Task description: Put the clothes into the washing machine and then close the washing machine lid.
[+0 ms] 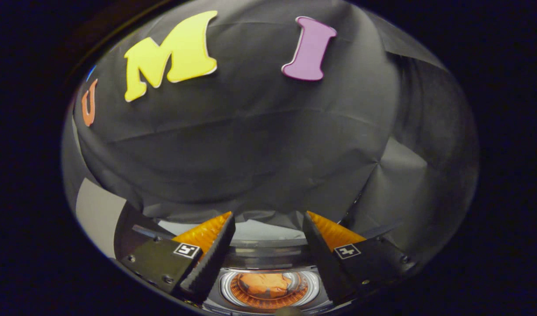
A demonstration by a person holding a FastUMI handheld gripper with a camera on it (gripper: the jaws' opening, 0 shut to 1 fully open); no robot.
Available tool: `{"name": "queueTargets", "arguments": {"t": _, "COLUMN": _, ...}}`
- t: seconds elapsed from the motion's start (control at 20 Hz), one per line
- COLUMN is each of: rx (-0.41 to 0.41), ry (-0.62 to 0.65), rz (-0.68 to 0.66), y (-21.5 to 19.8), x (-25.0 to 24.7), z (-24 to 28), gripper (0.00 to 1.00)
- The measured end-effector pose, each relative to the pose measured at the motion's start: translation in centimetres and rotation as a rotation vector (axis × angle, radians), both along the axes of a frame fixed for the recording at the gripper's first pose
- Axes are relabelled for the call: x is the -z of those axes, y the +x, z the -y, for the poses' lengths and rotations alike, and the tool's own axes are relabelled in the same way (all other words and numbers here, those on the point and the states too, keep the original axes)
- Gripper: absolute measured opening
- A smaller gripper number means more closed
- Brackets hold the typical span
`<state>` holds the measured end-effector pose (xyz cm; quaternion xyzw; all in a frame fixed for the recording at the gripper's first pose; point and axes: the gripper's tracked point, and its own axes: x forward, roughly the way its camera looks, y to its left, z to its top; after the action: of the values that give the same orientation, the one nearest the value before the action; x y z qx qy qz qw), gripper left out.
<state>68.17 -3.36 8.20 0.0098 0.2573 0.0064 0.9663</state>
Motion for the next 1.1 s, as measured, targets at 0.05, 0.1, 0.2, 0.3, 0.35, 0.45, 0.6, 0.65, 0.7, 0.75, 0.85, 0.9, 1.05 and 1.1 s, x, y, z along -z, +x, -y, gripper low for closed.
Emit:
{"name": "queueTargets", "arguments": {"t": 0.05, "rx": -0.007, "ry": -0.011, "rz": 0.005, "y": -0.2, "x": 0.2, "z": 0.2, "gripper": 0.99}}
{"name": "queueTargets", "arguments": {"t": 0.1, "rx": -0.005, "ry": -0.011, "rz": 0.005, "y": -0.3, "x": 0.2, "z": 0.1, "gripper": 0.99}}
{"name": "queueTargets", "arguments": {"t": 0.2, "rx": 0.001, "ry": -0.005, "rz": 0.012, "y": -0.5, "x": 0.2, "z": 0.0, "gripper": 0.99}}
{"name": "queueTargets", "arguments": {"t": 0.3, "rx": -0.003, "ry": -0.010, "rz": 0.032, "y": -0.9, "x": 0.2, "z": 0.0, "gripper": 0.99}}
{"name": "queueTargets", "arguments": {"t": 0.35, "rx": -0.002, "ry": -0.004, "rz": 0.044, "y": -1.2, "x": 0.1, "z": 0.0, "gripper": 0.99}}
{"name": "queueTargets", "arguments": {"t": 0.45, "rx": -0.004, "ry": -0.006, "rz": 0.066, "y": -1.9, "x": 0.1, "z": 0.0, "gripper": 0.99}}
{"name": "queueTargets", "arguments": {"t": 0.6, "rx": -0.004, "ry": -0.003, "rz": 0.099, "y": -3.5, "x": 0.4, "z": 0.1, "gripper": 0.99}}
{"name": "queueTargets", "arguments": {"t": 0.65, "rx": -0.004, "ry": -0.005, "rz": 0.107, "y": -4.1, "x": 0.5, "z": 0.3, "gripper": 0.99}}
{"name": "queueTargets", "arguments": {"t": 0.7, "rx": -0.004, "ry": -0.007, "rz": 0.114, "y": -4.7, "x": 0.6, "z": 0.4, "gripper": 0.99}}
{"name": "queueTargets", "arguments": {"t": 0.75, "rx": -0.001, "ry": -0.009, "rz": 0.118, "y": -5.3, "x": 0.8, "z": 0.4, "gripper": 0.99}}
{"name": "queueTargets", "arguments": {"t": 0.85, "rx": 0.003, "ry": -0.013, "rz": 0.119, "y": -6.1, "x": 1.2, "z": 0.3, "gripper": 0.99}}
{"name": "queueTargets", "arguments": {"t": 0.9, "rx": 0.006, "ry": -0.016, "rz": 0.118, "y": -6.9, "x": 1.5, "z": 0.3, "gripper": 0.99}}
{"name": "queueTargets", "arguments": {"t": 1.05, "rx": 0.017, "ry": -0.026, "rz": 0.124, "y": -9.9, "x": 2.7, "z": 0.7, "gripper": 0.99}}
{"name": "queueTargets", "arguments": {"t": 1.1, "rx": 0.020, "ry": -0.028, "rz": 0.119, "y": -10.8, "x": 3.4, "z": 0.7, "gripper": 0.99}}
